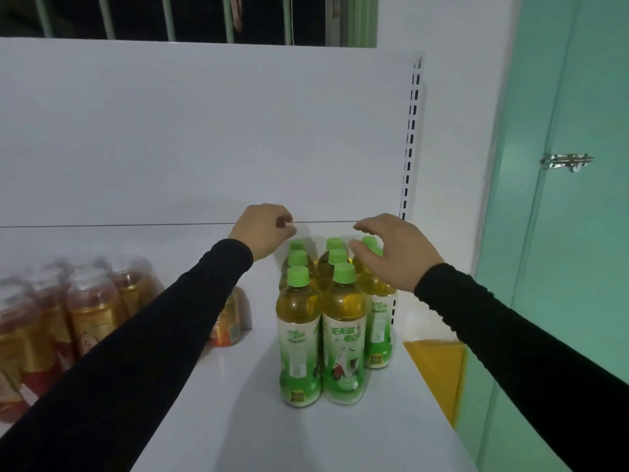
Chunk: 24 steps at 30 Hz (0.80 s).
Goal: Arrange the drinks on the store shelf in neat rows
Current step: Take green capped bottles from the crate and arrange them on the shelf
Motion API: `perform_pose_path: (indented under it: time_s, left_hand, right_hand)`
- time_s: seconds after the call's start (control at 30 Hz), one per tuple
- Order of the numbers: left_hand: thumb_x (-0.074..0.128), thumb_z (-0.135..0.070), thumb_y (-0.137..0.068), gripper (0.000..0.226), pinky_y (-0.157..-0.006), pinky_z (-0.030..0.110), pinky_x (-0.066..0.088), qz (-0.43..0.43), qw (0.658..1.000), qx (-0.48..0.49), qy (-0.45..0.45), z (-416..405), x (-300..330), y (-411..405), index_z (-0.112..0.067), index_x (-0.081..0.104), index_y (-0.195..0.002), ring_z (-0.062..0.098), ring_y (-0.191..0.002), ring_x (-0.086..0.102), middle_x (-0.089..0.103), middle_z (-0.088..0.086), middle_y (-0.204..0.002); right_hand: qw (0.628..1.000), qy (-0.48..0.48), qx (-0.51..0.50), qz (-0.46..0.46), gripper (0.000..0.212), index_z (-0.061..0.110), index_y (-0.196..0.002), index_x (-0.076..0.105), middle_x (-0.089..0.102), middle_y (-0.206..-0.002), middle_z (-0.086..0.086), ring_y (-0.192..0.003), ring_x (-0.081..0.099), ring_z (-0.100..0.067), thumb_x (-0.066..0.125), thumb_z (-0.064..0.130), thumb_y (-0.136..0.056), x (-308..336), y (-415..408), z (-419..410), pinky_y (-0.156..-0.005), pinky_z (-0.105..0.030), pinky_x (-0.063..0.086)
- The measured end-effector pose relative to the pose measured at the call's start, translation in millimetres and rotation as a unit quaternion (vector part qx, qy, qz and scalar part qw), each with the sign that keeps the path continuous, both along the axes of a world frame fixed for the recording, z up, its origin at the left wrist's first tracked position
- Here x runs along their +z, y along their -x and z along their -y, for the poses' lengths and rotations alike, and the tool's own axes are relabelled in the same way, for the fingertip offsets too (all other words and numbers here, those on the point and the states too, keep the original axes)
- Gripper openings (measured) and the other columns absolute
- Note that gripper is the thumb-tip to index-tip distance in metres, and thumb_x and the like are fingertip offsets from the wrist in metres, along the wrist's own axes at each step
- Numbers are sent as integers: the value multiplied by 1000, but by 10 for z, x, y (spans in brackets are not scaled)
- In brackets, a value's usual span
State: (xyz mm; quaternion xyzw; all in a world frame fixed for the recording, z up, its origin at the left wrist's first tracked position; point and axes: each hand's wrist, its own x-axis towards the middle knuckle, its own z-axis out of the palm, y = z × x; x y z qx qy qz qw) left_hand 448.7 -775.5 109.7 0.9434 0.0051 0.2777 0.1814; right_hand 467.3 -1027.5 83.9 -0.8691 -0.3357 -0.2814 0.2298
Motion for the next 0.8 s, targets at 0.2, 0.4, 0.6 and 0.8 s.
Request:
perform_pose_path:
  time_s: [0.2, 0.4, 0.6, 0.8]
  left_hand:
    - [69, -46, -89, 45, -79, 24, 39, -70, 997, 1, 12, -127, -231, -232, -15, 67, -122, 16, -95, 58, 68, 3, -110]
    - [70, -29, -89, 17, -61, 22, 42, -84, 994, -9, 66, -120, -414, -421, -16, 73, -100, 19, -91, 62, 70, 1, -98]
    - [73, -46, -86, 37, -53, 24, 32, -54, 995, 21, 87, -234, -312, -282, -13, 60, -74, 14, -68, 51, 57, -2, -72]
    - [70, -42, -89, 39, -61, 28, 40, 45, 993, 37, 104, -394, 147, 60, -3, 68, -90, 25, -83, 60, 68, 12, -89]
  right_hand:
    - [994, 88, 18, -64, 48, 20, -138, 51, 55, -133, -3, -124, 49, -18, 52, 45, -97, 133, -243, -343, -104, -27, 34]
    - [990, 112, 22, -78, 48, 21, -136, 53, 58, -130, -2, -120, 51, -17, 52, 47, -96, 182, -386, -489, -100, -27, 36]
    - [992, 108, 29, -65, 45, 20, -132, 57, 61, -124, 0, -113, 55, -15, 52, 47, -97, 230, -391, -584, -92, -23, 36]
    - [996, 56, 58, -27, 41, 18, -126, 61, 63, -109, 6, -96, 55, -8, 52, 45, -97, 399, -239, -783, -84, -19, 37]
